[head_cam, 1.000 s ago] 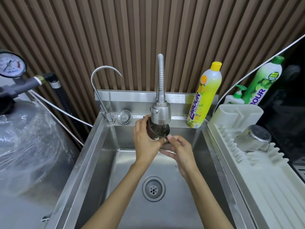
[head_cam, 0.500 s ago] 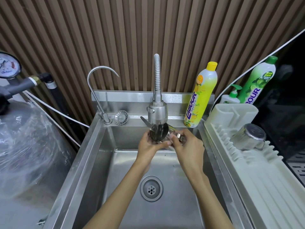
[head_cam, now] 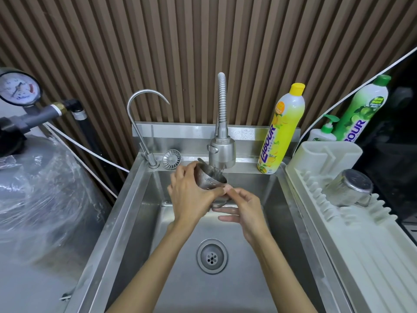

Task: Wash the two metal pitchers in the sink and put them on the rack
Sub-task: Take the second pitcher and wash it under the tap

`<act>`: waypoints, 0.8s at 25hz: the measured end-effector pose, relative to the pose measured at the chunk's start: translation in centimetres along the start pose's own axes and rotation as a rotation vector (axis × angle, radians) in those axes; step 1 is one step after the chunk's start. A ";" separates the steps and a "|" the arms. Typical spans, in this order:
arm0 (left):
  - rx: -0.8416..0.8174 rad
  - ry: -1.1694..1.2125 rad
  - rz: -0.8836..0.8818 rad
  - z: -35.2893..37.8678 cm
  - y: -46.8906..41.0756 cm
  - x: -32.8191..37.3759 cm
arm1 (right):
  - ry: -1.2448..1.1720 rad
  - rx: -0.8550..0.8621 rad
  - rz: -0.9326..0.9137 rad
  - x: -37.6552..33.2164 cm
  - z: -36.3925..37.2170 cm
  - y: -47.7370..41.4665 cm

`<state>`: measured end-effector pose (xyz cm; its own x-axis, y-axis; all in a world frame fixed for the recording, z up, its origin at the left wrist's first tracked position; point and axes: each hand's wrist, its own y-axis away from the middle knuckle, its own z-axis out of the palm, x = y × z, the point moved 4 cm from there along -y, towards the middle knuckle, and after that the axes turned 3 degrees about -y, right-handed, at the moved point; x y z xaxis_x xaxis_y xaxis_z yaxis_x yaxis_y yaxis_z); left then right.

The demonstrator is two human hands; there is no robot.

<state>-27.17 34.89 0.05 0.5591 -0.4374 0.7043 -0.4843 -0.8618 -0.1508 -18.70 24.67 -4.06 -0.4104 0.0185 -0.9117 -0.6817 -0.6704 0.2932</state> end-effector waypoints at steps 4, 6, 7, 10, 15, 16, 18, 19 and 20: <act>-0.147 0.330 -0.207 1.9 0.9 -0.7 | 0.541 0.217 -0.107 -4.1 -1.7 0.8; -0.297 0.550 -0.276 3.8 1.3 -1.2 | 0.790 0.301 -0.217 -5.6 -1.9 1.7; -0.353 0.617 -0.282 4.5 1.4 -1.3 | 0.893 0.339 -0.278 -6.0 -2.0 2.2; -0.409 0.738 -0.229 5.9 0.9 -1.1 | 1.069 0.387 -0.399 -5.8 -1.8 3.1; -0.186 0.693 -0.062 4.2 -1.1 -0.7 | 0.255 0.148 -0.312 -2.4 -1.9 0.4; -0.123 0.590 -0.003 3.2 -1.2 -0.3 | 0.079 0.073 -0.227 -1.5 -1.4 -0.1; -0.034 0.397 0.116 1.5 -1.0 0.6 | -0.099 -0.032 -0.108 0.1 -0.6 -0.6; -0.011 0.314 0.141 0.9 -0.8 1.0 | -0.111 -0.056 -0.081 0.4 -0.3 -0.6; 0.007 0.234 0.131 0.5 -0.5 1.3 | -0.092 -0.059 -0.069 0.4 -0.3 -0.6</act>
<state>-25.90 34.68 0.70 0.3210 -0.4748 0.8195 -0.5375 -0.8037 -0.2551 -18.27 24.89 -4.65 -0.4193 0.1322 -0.8982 -0.6746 -0.7075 0.2108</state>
